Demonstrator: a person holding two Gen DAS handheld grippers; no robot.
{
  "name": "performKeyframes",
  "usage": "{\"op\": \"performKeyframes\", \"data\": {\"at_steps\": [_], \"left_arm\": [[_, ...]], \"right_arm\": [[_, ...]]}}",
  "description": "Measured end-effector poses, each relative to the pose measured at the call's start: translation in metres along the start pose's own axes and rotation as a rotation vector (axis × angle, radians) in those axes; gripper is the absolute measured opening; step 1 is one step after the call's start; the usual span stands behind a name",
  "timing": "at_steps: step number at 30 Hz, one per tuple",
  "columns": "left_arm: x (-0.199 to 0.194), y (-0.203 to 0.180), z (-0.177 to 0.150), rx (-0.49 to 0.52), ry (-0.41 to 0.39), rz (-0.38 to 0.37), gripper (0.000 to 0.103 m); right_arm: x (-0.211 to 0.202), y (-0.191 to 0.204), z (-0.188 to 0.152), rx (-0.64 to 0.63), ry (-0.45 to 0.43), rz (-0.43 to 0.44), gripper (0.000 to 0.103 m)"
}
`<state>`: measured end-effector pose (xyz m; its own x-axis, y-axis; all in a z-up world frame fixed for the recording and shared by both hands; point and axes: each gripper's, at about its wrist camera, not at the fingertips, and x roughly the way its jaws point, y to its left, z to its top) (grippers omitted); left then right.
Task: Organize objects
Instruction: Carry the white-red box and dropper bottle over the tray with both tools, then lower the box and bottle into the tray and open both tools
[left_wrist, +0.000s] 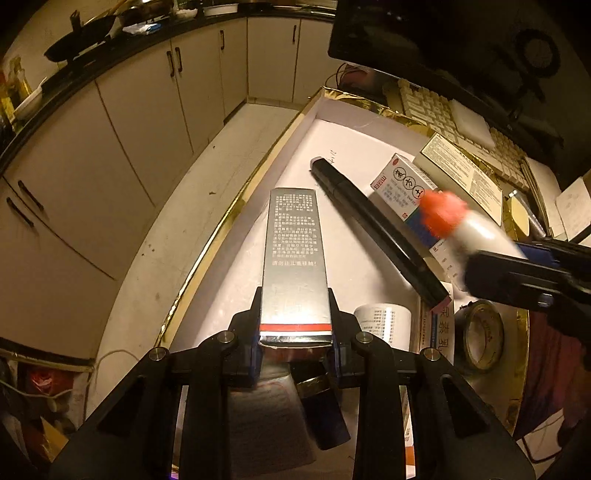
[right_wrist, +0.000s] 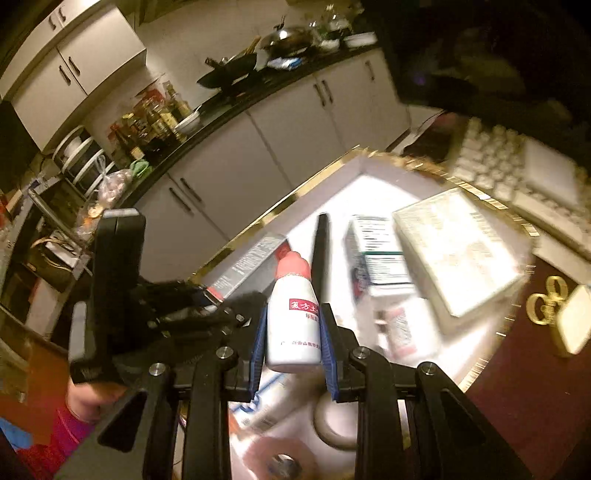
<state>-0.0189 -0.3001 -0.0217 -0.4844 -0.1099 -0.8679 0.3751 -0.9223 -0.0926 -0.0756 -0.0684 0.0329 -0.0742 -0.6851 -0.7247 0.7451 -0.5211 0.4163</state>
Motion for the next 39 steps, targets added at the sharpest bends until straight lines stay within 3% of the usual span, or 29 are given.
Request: {"op": "performKeyframes", "data": {"at_steps": [8,14,19,25,27,29,33,35,39], "left_arm": [[-0.004,0.008,-0.006,-0.027,-0.008,-0.016,0.027],[-0.004,0.008,-0.006,-0.030,-0.009,-0.018,0.027],[-0.007,0.008,-0.008,-0.041,-0.019,-0.027,0.027],[-0.018,0.001,-0.010,-0.032,-0.061,0.006,0.029],[-0.025,-0.003,-0.012,-0.025,-0.082,0.021,0.032],[-0.034,-0.010,-0.013,-0.012,-0.114,0.047,0.047],[-0.053,-0.028,-0.017,0.033,-0.169,0.098,0.050],[-0.059,-0.040,-0.018,0.061,-0.184,0.104,0.050],[-0.066,-0.072,-0.019,0.122,-0.199,0.083,0.051]], "right_arm": [[0.042,0.001,0.016,0.071,0.081,0.060,0.026],[0.063,0.000,0.019,0.081,0.098,0.003,0.026],[0.062,0.003,0.019,0.016,0.056,-0.117,0.027],[0.053,0.001,0.014,0.012,0.033,-0.090,0.028],[0.042,0.005,0.011,-0.006,0.007,-0.082,0.039],[0.027,0.008,0.006,-0.022,-0.022,-0.073,0.054],[-0.016,0.014,-0.008,-0.073,-0.102,-0.062,0.057],[-0.043,0.009,-0.020,-0.089,-0.145,-0.075,0.064],[-0.093,-0.014,-0.047,-0.094,-0.243,-0.179,0.075]]}}
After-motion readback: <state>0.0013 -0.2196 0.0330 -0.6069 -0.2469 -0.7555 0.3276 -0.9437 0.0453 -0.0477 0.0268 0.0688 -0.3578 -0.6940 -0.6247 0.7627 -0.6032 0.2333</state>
